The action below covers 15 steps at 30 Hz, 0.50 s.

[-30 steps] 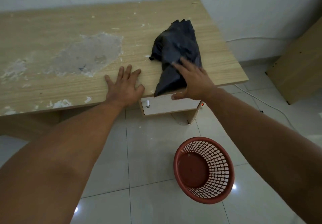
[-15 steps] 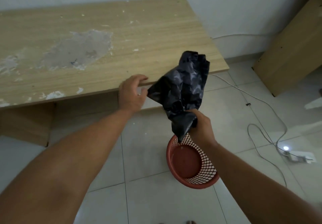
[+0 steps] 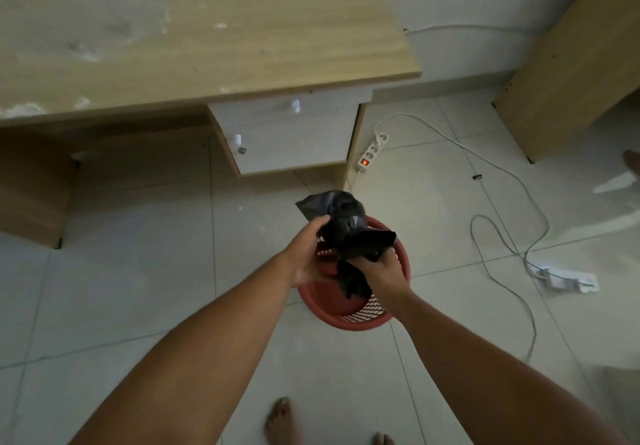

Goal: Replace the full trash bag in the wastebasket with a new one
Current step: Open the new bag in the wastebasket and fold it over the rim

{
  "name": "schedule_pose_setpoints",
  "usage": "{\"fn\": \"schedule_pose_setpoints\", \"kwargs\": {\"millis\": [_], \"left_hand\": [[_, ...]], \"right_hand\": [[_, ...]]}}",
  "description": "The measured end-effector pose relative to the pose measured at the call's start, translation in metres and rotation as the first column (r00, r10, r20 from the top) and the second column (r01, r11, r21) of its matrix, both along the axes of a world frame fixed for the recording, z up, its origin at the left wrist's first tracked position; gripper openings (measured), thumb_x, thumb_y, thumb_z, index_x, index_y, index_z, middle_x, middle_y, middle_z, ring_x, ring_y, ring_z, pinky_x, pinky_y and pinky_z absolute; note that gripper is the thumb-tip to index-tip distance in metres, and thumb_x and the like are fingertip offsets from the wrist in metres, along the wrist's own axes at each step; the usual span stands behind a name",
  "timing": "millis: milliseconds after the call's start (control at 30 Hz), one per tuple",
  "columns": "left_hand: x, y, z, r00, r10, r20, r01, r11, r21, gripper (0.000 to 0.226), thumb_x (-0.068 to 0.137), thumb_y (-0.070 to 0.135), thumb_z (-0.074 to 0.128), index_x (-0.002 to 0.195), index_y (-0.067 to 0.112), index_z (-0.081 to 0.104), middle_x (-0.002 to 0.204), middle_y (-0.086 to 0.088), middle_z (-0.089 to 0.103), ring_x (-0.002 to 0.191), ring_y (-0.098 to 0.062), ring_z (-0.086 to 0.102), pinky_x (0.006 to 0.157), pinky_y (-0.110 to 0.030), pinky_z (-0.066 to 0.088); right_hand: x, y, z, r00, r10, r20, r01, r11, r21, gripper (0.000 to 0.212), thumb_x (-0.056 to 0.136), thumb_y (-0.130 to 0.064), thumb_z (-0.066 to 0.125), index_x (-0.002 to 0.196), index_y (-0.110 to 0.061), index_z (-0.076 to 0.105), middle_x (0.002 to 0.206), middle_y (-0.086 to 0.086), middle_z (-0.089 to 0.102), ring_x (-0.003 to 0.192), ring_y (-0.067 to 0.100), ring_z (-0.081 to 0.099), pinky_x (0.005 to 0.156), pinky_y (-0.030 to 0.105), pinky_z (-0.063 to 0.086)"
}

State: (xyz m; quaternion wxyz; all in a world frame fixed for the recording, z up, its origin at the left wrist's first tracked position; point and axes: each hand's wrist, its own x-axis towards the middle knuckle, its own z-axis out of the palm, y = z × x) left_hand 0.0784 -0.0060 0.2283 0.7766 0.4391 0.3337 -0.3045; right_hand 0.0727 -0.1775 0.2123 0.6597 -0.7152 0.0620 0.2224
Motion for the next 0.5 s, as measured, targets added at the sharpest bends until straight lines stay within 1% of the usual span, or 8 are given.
{"fn": "schedule_pose_setpoints", "kwargs": {"millis": [67, 133, 200, 233, 300, 367, 433, 500], "left_hand": [[-0.01, -0.017, -0.021, 0.999, 0.019, 0.037, -0.02, 0.999, 0.035, 0.037, 0.093, 0.045, 0.062, 0.119, 0.02, 0.066, 0.097, -0.008, 0.077, 0.086, -0.023, 0.074, 0.067, -0.035, 0.059], [-0.021, -0.031, -0.046, 0.994, 0.041, 0.097, -0.046, 0.998, 0.05, 0.037, 0.094, 0.03, 0.066, 0.13, 0.021, 0.061, 0.105, -0.005, 0.077, 0.097, -0.022, 0.073, 0.079, -0.035, 0.059], [-0.034, -0.04, -0.069, 0.985, 0.118, 0.128, -0.119, 0.993, -0.001, 0.054, 0.09, 0.016, 0.07, 0.141, 0.019, 0.052, 0.121, -0.01, 0.072, 0.114, -0.027, 0.066, 0.098, -0.042, 0.052], [-0.04, -0.043, -0.079, 0.978, 0.167, 0.127, -0.163, 0.986, -0.039, 0.064, 0.087, 0.013, 0.073, 0.144, 0.021, 0.046, 0.126, -0.011, 0.069, 0.118, -0.029, 0.064, 0.103, -0.045, 0.049], [-0.05, -0.051, -0.095, 0.97, 0.206, 0.13, -0.195, 0.977, -0.088, 0.08, 0.082, 0.011, 0.079, 0.145, 0.035, 0.035, 0.131, -0.01, 0.066, 0.118, -0.029, 0.064, 0.097, -0.045, 0.053], [-0.057, -0.062, -0.108, 0.979, 0.096, 0.182, -0.108, 0.993, 0.056, 0.088, 0.078, 0.009, 0.083, 0.14, 0.048, 0.033, 0.131, -0.001, 0.065, 0.118, -0.023, 0.062, 0.086, -0.035, 0.056], [-0.063, -0.069, -0.125, 0.977, 0.042, 0.207, -0.091, 0.968, 0.232, 0.092, 0.076, 0.002, 0.081, 0.139, 0.05, 0.035, 0.133, 0.002, 0.061, 0.124, -0.023, 0.057, 0.097, -0.041, 0.052], [-0.071, -0.064, -0.139, 0.976, 0.106, 0.189, -0.16, 0.94, 0.302, 0.087, 0.079, -0.005, 0.074, 0.146, 0.04, 0.04, 0.135, -0.001, 0.059, 0.126, -0.026, 0.055, 0.102, -0.049, 0.05]], "right_hand": [[-0.002, -0.009, -0.012, 0.979, -0.024, -0.203, 0.07, 0.973, 0.22, 0.047, 0.091, -0.038, 0.064, 0.134, -0.02, 0.061, 0.124, 0.008, 0.072, 0.115, 0.023, 0.069, 0.094, 0.038, 0.056], [-0.001, -0.021, -0.025, 0.954, -0.051, -0.294, 0.143, 0.943, 0.302, 0.044, 0.098, -0.043, 0.05, 0.134, -0.021, 0.062, 0.127, 0.008, 0.071, 0.118, 0.022, 0.067, 0.094, 0.037, 0.056], [0.002, -0.033, -0.039, 0.958, -0.047, -0.282, 0.123, 0.957, 0.261, 0.038, 0.101, -0.042, 0.048, 0.13, -0.023, 0.065, 0.125, 0.006, 0.072, 0.12, 0.025, 0.065, 0.101, 0.046, 0.053], [0.003, -0.039, -0.046, 0.959, -0.042, -0.282, 0.107, 0.97, 0.219, 0.034, 0.103, -0.04, 0.049, 0.127, -0.024, 0.066, 0.123, 0.006, 0.073, 0.12, 0.026, 0.064, 0.104, 0.05, 0.051], [0.005, -0.046, -0.059, 0.95, -0.015, -0.312, 0.06, 0.989, 0.134, 0.028, 0.105, -0.033, 0.046, 0.122, -0.023, 0.066, 0.119, 0.006, 0.073, 0.116, 0.026, 0.064, 0.106, 0.055, 0.048], [0.005, -0.053, -0.07, 0.937, 0.045, -0.347, -0.027, 0.998, 0.059, 0.026, 0.105, -0.03, 0.045, 0.118, -0.024, 0.068, 0.116, 0.006, 0.073, 0.113, 0.025, 0.064, 0.106, 0.055, 0.048], [0.008, -0.058, -0.08, 0.93, 0.056, -0.364, -0.047, 0.998, 0.034, 0.025, 0.102, -0.033, 0.048, 0.114, -0.025, 0.068, 0.115, 0.006, 0.073, 0.112, 0.027, 0.065, 0.102, 0.055, 0.052], [0.016, -0.066, -0.09, 0.936, -0.079, -0.344, 0.078, 0.997, -0.016, 0.025, 0.101, -0.032, 0.048, 0.116, -0.022, 0.066, 0.114, 0.007, 0.072, 0.108, 0.028, 0.066, 0.093, 0.052, 0.056]]}}
